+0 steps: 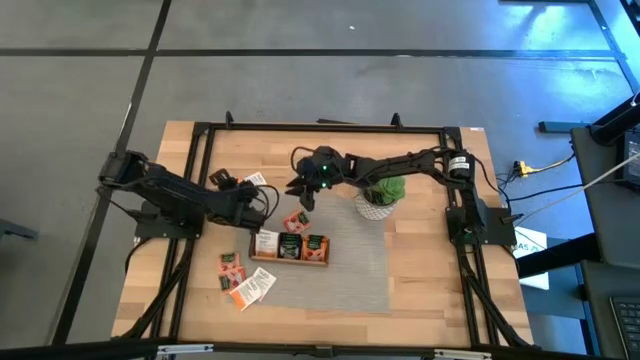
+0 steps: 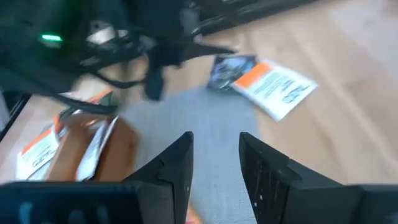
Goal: Pick & Place Tea
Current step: Put the white tea bag into the left section of the wooden organizer
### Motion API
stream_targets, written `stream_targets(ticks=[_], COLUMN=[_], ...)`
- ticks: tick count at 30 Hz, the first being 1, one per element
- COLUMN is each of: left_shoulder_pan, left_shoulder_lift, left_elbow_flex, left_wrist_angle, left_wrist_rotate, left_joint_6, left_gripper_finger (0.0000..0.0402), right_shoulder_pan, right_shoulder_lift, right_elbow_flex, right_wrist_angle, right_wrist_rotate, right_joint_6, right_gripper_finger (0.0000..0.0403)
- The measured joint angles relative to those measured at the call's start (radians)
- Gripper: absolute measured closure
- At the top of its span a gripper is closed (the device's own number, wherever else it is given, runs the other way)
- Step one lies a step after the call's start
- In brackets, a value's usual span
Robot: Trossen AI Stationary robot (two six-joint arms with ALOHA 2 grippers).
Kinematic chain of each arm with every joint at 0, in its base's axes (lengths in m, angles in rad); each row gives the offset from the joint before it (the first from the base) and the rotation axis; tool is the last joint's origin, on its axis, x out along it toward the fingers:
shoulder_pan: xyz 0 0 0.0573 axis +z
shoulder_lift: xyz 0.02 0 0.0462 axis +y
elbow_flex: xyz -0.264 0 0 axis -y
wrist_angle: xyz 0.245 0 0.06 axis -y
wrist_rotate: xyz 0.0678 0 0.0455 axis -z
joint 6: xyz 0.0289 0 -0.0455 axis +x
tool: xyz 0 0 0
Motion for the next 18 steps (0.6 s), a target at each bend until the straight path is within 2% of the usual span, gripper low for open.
stream_targets(ticks=[4, 9, 11, 15, 18], left_shoulder_pan=[0.014, 0.068, 0.088, 0.116, 0.139], left_shoulder_lift=[-0.108, -0.23, -0.272, -0.333, -0.378], left_elbow_flex=[0.0, -0.004, -0.025, -0.102, -0.17], left_wrist_angle=[-0.001, 0.061, 0.162, 0.457, 0.658], left_wrist_rotate=[0.104, 0.232, 0.299, 0.502, 0.553], left_joint_6=[-0.101, -0.145, -0.108, 0.069, 0.182], left_gripper_finger=[0.0244, 0.0244, 0.0244, 0.0244, 0.0244], right_shoulder_pan=[-0.023, -0.052, -0.06, -0.058, -0.047], right_shoulder_lift=[0.0, 0.0, -0.001, 0.0, 0.0], right_elbow_flex=[0.036, 0.096, 0.114, 0.116, 0.117], right_wrist_angle=[0.003, -0.01, -0.028, -0.04, -0.038], right_wrist_rotate=[0.0, -0.005, -0.006, -0.007, -0.008], right_joint_6=[-0.004, -0.023, -0.023, -0.035, -0.115], right_gripper_finger=[0.0272, 0.0272, 0.0273, 0.0273, 0.0273])
